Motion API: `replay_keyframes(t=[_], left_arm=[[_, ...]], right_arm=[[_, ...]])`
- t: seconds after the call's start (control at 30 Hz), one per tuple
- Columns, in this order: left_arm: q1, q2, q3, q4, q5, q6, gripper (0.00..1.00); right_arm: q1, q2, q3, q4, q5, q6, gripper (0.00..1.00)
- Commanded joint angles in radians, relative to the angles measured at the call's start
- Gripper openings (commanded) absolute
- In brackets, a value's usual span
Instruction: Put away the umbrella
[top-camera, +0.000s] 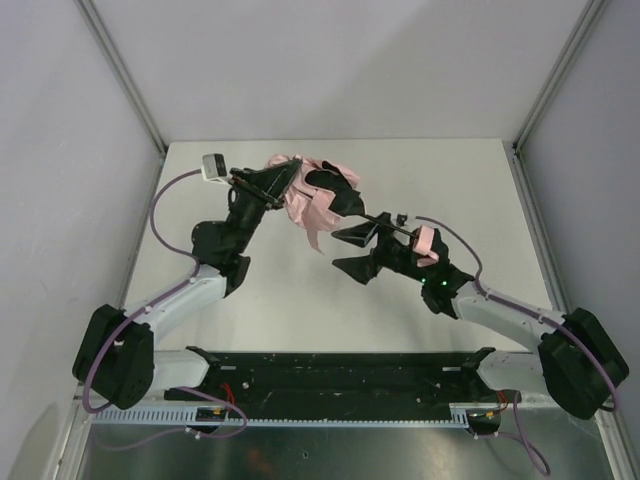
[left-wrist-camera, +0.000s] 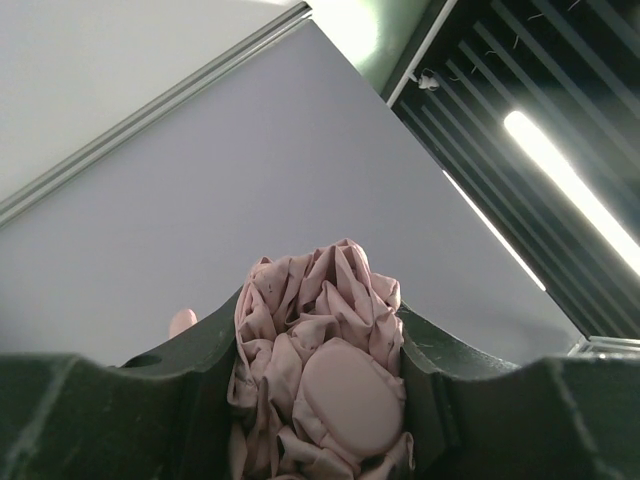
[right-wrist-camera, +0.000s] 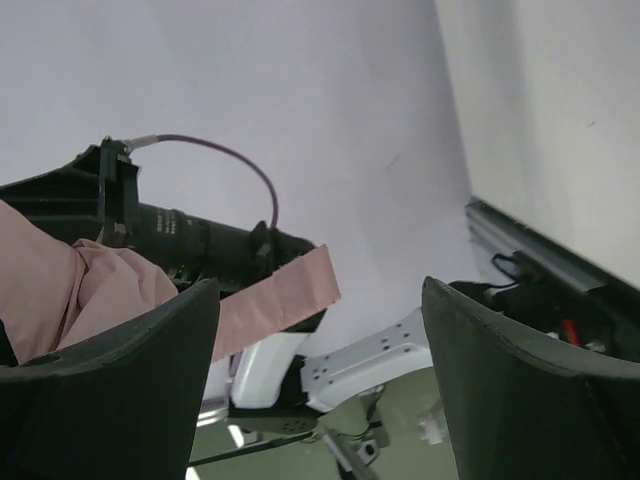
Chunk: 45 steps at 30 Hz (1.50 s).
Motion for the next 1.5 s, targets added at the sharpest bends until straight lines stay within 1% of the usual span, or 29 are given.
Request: replay_keyframes(t=[0.0, 0.17, 0.27, 0.4, 0.53, 0.63, 0.7, 0.73, 0.83, 0.87, 0.9, 1.0, 1.07, 1.23, 1.37, 1.4, 1.47], left_arm=[[-0.012, -0.002, 0.061, 0.105, -0.032, -0.023, 0.0], [-0.027, 0.008, 0.063, 0.108, -0.03, -0.022, 0.0], [-0.035, 0.011, 0.06, 0.112, -0.029, -0.022, 0.0], [-0.038, 0.015, 0.065, 0.115, -0.026, -0.025, 0.0], [-0.048, 0.016, 0.066, 0.118, -0.027, -0.027, 0.0], [-0.055, 0.018, 0.064, 0.119, -0.026, -0.036, 0.0], [-0.058, 0.016, 0.061, 0.119, -0.026, -0.043, 0.0], [-0.06, 0.016, 0.059, 0.119, -0.025, -0.046, 0.0], [-0.066, 0.011, 0.045, 0.118, -0.021, -0.06, 0.0], [-0.068, 0.008, 0.038, 0.119, -0.019, -0.065, 0.0], [-0.071, 0.006, 0.031, 0.119, -0.016, -0.072, 0.0], [-0.082, 0.008, 0.006, 0.12, 0.003, -0.132, 0.0], [-0.102, 0.007, -0.009, 0.122, 0.024, -0.163, 0.0], [-0.169, -0.005, -0.076, 0.094, 0.074, -0.248, 0.0], [-0.188, -0.053, -0.18, 0.01, 0.103, -0.27, 0.0], [-0.188, -0.075, -0.206, -0.026, 0.102, -0.263, 0.0], [-0.188, -0.122, -0.228, -0.156, 0.115, -0.234, 0.0]], right_arm=[[0.086, 0.047, 0.013, 0.266, 0.115, 0.232, 0.84], [0.147, 0.054, 0.013, 0.273, 0.213, 0.303, 0.8], [0.165, 0.072, 0.013, 0.294, 0.222, 0.329, 0.77], [0.201, 0.075, 0.012, 0.267, 0.244, 0.33, 0.75], [0.219, 0.113, 0.012, 0.338, 0.253, 0.348, 0.69], [0.222, 0.135, 0.011, 0.363, 0.268, 0.353, 0.58], [0.222, 0.144, 0.011, 0.381, 0.278, 0.346, 0.47], [0.222, 0.149, 0.011, 0.394, 0.281, 0.343, 0.4], [0.212, 0.158, 0.011, 0.438, 0.288, 0.302, 0.1], [0.203, 0.16, 0.011, 0.453, 0.287, 0.28, 0.05], [0.191, 0.162, 0.011, 0.468, 0.283, 0.25, 0.03], [0.151, 0.164, 0.011, 0.509, 0.248, 0.136, 0.0], [0.121, 0.171, 0.014, 0.565, 0.218, 0.039, 0.0], [0.024, 0.216, 0.062, 0.648, 0.054, -0.141, 0.0], [-0.055, 0.241, 0.073, 0.736, -0.06, -0.233, 0.0], [-0.07, 0.239, 0.074, 0.743, -0.082, -0.261, 0.0], [-0.094, 0.232, 0.07, 0.766, -0.109, -0.307, 0.0]])
